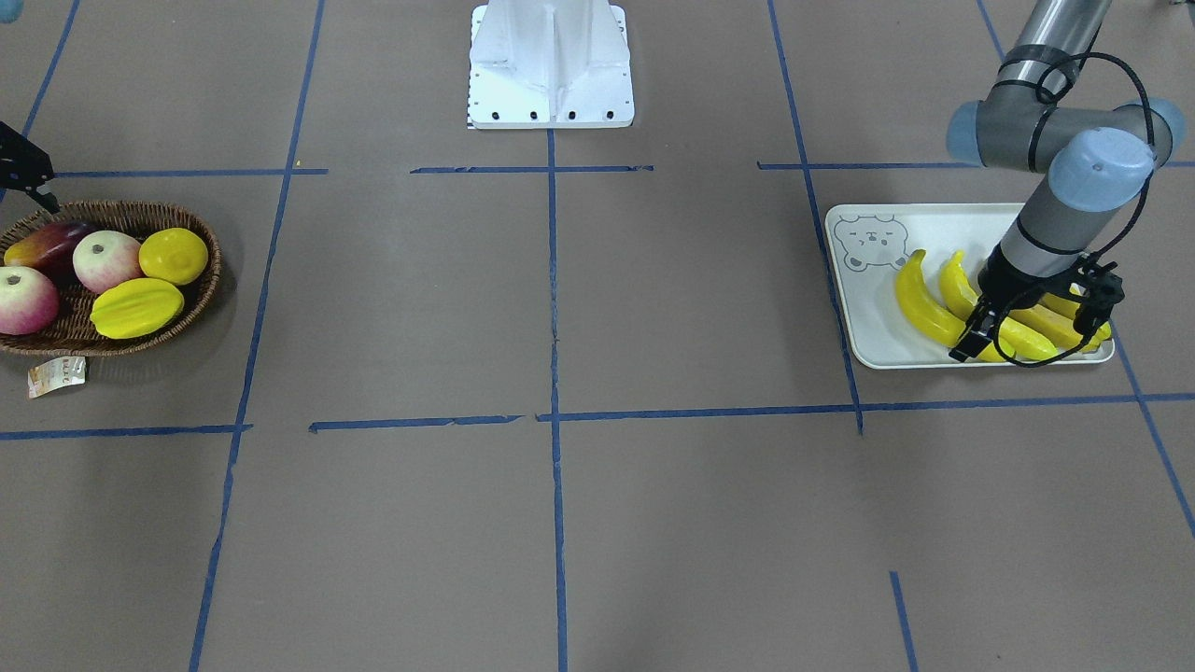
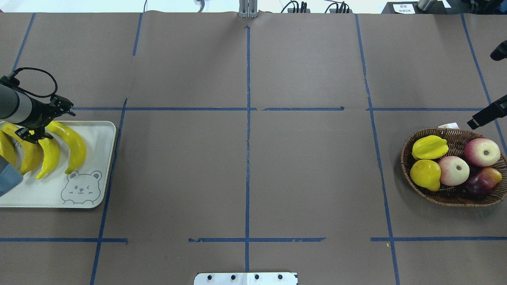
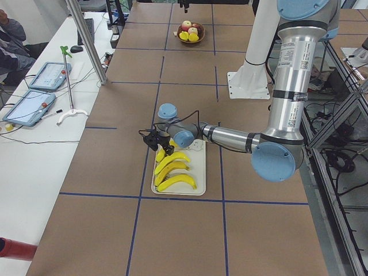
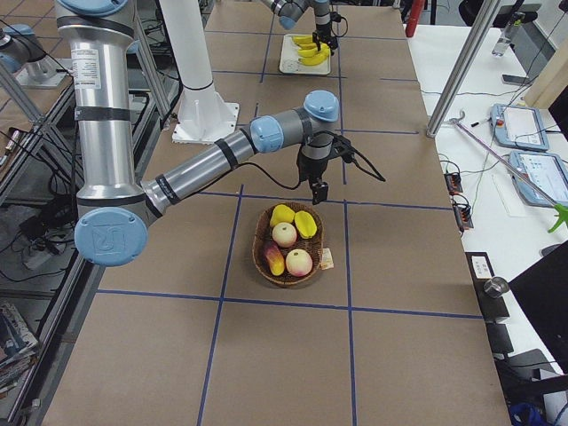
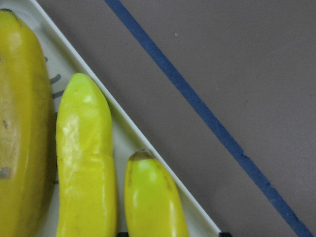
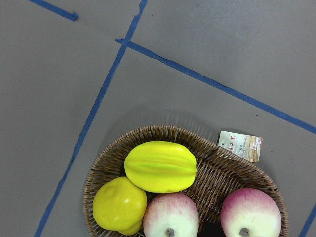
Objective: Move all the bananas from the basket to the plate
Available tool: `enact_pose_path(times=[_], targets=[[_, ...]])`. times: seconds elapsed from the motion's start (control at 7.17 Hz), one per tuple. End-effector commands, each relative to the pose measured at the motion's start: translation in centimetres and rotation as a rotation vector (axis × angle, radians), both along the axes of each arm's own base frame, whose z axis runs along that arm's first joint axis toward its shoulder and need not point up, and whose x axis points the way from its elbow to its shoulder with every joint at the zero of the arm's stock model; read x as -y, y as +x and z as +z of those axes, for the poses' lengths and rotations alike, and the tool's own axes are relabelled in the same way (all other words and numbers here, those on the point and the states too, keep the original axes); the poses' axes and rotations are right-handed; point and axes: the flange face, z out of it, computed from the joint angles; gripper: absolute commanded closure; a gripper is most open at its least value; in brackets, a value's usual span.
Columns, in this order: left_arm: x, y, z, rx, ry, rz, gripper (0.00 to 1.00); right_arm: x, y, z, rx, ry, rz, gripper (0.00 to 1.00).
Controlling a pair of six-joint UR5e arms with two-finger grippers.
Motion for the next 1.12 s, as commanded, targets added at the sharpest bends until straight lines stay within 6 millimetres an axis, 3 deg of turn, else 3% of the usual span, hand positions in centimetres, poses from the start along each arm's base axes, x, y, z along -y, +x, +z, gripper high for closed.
enact_pose_path(times=[0.0,0.28,0.56,0.84,0.98], targets=[[0.7,-2.2,-1.6,-0.055,-0.029,0.0,0.0,0.0,0.1,0.0,-0.001,0.001,0.002,0.01],[0.0,-4.9,-3.4,-0.091,0.057,0.086,0.0,0.0,0.1,0.1,0.0,-0.001,0.001,0.01],[-2.6,-7.7,-2.6,-0.013,0.185,0.243,0.0,0.1,0.6,0.2,-0.003,0.0,0.009,0.01],[-5.4,-12.6,-2.6,0.115,0.329,0.486,0.0,-0.1,2.6,1.7,-0.015,0.003,0.009,0.01],[-5.9,-15.4,-3.0,0.163,0.378,0.575,0.0,0.2,4.6,3.1,-0.023,0.012,0.005,0.01]])
